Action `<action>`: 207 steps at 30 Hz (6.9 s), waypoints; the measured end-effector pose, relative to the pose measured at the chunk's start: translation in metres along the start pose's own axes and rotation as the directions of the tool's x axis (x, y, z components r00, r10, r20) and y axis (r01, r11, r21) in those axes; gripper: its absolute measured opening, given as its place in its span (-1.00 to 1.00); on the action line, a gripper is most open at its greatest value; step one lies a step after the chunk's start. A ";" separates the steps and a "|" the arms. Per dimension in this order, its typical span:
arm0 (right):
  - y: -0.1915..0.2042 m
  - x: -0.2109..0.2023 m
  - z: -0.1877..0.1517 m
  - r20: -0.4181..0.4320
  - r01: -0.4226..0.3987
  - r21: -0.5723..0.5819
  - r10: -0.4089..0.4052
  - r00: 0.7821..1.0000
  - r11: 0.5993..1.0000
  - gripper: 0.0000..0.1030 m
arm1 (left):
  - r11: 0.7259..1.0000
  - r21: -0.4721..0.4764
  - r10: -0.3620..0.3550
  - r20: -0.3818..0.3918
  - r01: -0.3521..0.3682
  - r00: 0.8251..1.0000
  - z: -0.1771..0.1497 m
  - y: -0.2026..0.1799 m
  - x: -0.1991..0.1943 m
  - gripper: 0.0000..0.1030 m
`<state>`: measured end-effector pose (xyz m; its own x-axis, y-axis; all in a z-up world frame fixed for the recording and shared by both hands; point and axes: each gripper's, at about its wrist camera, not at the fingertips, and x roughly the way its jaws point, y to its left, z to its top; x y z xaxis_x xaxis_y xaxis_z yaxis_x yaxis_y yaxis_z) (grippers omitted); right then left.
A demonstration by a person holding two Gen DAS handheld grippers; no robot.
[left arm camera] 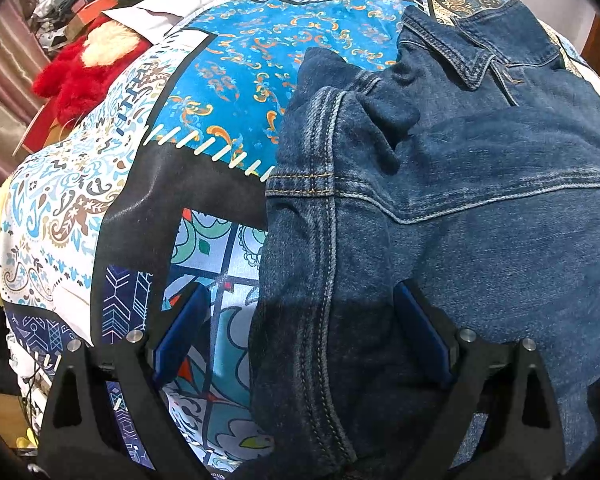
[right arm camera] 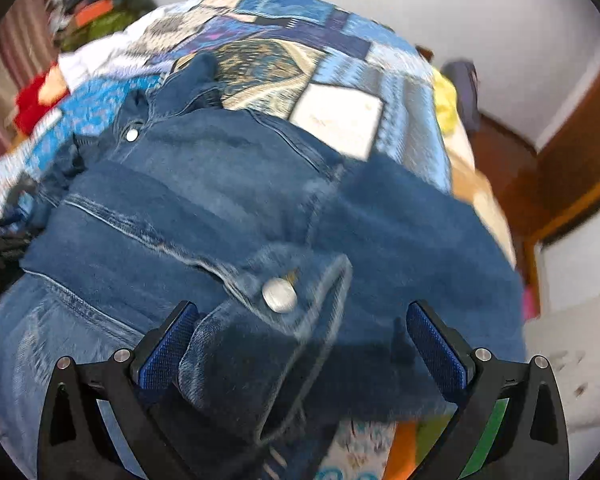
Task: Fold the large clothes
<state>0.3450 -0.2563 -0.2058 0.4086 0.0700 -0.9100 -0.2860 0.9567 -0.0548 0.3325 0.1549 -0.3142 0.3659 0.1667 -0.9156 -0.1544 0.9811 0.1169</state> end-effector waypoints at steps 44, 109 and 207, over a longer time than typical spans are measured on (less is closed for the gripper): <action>-0.282 0.047 -0.139 0.147 -0.220 0.862 0.190 0.971 0.457 0.58 | 0.878 0.412 -0.269 0.004 0.243 0.963 0.069 -0.299 -0.092 0.94; 0.039 -0.068 -0.011 0.105 -0.368 0.162 0.355 0.929 0.916 -0.80 | 0.905 0.270 -0.380 0.171 0.328 0.909 0.055 -0.164 -0.183 0.95; -0.026 0.104 0.117 0.060 -0.199 0.144 0.193 0.979 0.969 -0.80 | 0.972 -0.059 -0.230 -0.037 0.227 0.973 0.111 -0.002 0.031 -0.68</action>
<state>0.4961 -0.2412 -0.2514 0.3973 0.2698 -0.8772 -0.2335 0.9541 0.1877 0.4460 0.1688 -0.3007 0.3570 -0.0669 -0.9317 -0.1209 0.9857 -0.1171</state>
